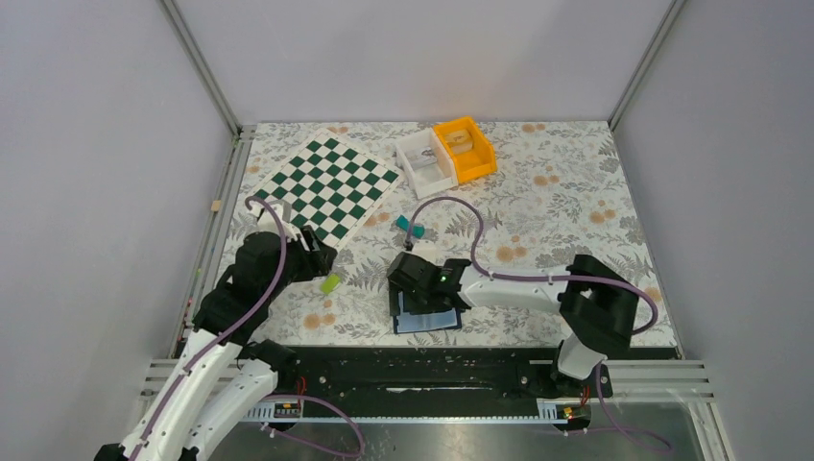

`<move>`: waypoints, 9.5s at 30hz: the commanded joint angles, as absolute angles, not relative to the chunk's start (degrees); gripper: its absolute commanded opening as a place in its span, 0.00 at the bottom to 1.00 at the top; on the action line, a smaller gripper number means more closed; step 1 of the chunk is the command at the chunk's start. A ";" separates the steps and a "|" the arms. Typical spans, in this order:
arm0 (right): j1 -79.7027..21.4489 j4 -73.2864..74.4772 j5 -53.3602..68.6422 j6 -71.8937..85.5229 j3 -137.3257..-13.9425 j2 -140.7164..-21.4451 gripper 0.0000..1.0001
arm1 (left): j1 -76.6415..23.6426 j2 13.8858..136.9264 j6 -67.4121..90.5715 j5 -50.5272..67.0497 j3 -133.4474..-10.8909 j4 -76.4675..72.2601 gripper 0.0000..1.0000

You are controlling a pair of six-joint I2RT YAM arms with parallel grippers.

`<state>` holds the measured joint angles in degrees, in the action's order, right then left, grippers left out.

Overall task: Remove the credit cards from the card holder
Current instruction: Remove the credit card from the card holder.

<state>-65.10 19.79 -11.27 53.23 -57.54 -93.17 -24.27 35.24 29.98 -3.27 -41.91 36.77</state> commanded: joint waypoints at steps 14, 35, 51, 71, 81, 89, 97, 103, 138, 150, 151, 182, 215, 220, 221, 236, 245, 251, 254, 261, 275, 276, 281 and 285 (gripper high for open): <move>-67.59 26.50 -18.11 50.36 -62.53 -102.06 0.77 | -23.99 38.80 28.98 -4.89 -42.96 35.71 0.59; -67.12 7.10 -13.39 51.00 -47.16 -92.35 0.39 | -24.08 43.15 41.46 23.22 -27.24 18.49 0.56; -62.93 -14.94 -6.28 52.13 -32.33 -84.82 0.32 | -31.16 61.38 45.93 29.07 -23.75 2.19 0.46; -59.40 -33.14 -0.19 53.17 -22.33 -82.09 0.27 | -36.44 77.18 48.34 26.13 -26.95 -7.49 0.26; -59.02 -32.60 -0.20 52.69 -22.18 -81.00 0.26 | -37.32 69.28 47.72 18.69 -28.03 -0.09 0.31; -58.80 -33.86 1.67 52.56 -22.06 -81.39 0.24 | -38.02 73.19 47.50 20.13 -29.19 -1.48 0.27; -58.74 -34.36 2.10 52.57 -21.89 -81.50 0.23 | -38.01 78.04 46.19 19.25 -31.57 -1.48 0.21; -58.75 -34.56 2.37 52.60 -21.76 -81.55 0.23 | -38.09 79.59 45.88 19.27 -32.84 -1.49 0.20; -58.27 -0.35 -4.61 49.26 -31.15 -60.87 0.54 | -44.73 83.51 51.77 27.89 -35.49 -9.17 0.22; -58.27 -8.61 4.33 50.04 -28.56 -64.09 0.30 | -44.05 84.81 50.31 22.96 -38.39 -4.99 0.22; -58.26 -9.23 4.54 50.17 -28.50 -65.18 0.30 | -43.64 83.52 50.16 22.00 -38.16 -4.09 0.22; -53.45 -33.28 15.69 54.00 -23.35 -87.75 0.33 | -38.84 72.33 45.40 20.61 -23.71 1.60 0.19; -47.00 -42.95 20.71 55.87 -17.58 -88.74 0.00 | -38.79 79.86 42.63 16.46 -26.05 5.43 0.13; -45.04 -38.64 21.47 53.75 -18.90 -87.48 0.00 | -38.81 82.05 42.65 15.63 -25.93 3.86 0.13; -44.73 -37.63 21.70 53.26 -19.27 -87.19 0.00 | -38.78 82.49 42.71 15.57 -25.98 3.77 0.13; -40.87 -28.10 26.62 48.79 -22.62 -85.44 0.00 | -38.78 83.93 42.89 14.93 -25.92 3.20 0.13; -40.72 -22.20 32.92 44.43 -27.82 -87.00 0.00 | -38.85 84.07 42.81 14.63 -26.48 3.56 0.13; -40.02 -17.03 34.13 41.84 -29.58 -86.62 0.00 | -38.84 83.15 43.11 13.76 -25.25 2.59 0.13; -39.42 -15.71 34.35 41.37 -29.62 -86.37 0.00 | -38.77 83.63 42.73 13.51 -25.39 3.23 0.13; -38.47 -13.80 34.52 40.70 -29.68 -84.64 0.00 | -38.84 83.31 42.97 12.94 -25.14 3.13 0.13; -37.64 -11.28 33.30 41.09 -29.42 -81.30 0.00 | -38.77 82.32 43.29 12.94 -24.76 3.00 0.14; -37.48 -10.47 33.12 40.86 -29.48 -80.86 0.00 | -38.84 82.03 43.32 12.92 -24.70 2.91 0.13; -36.76 -6.67 31.70 39.62 -29.49 -77.99 0.00 | -38.82 81.04 43.37 12.98 -24.85 3.20 0.14; -36.32 -3.23 30.49 38.71 -30.00 -75.42 0.00 | -38.85 79.61 43.85 13.88 -24.62 2.47 0.16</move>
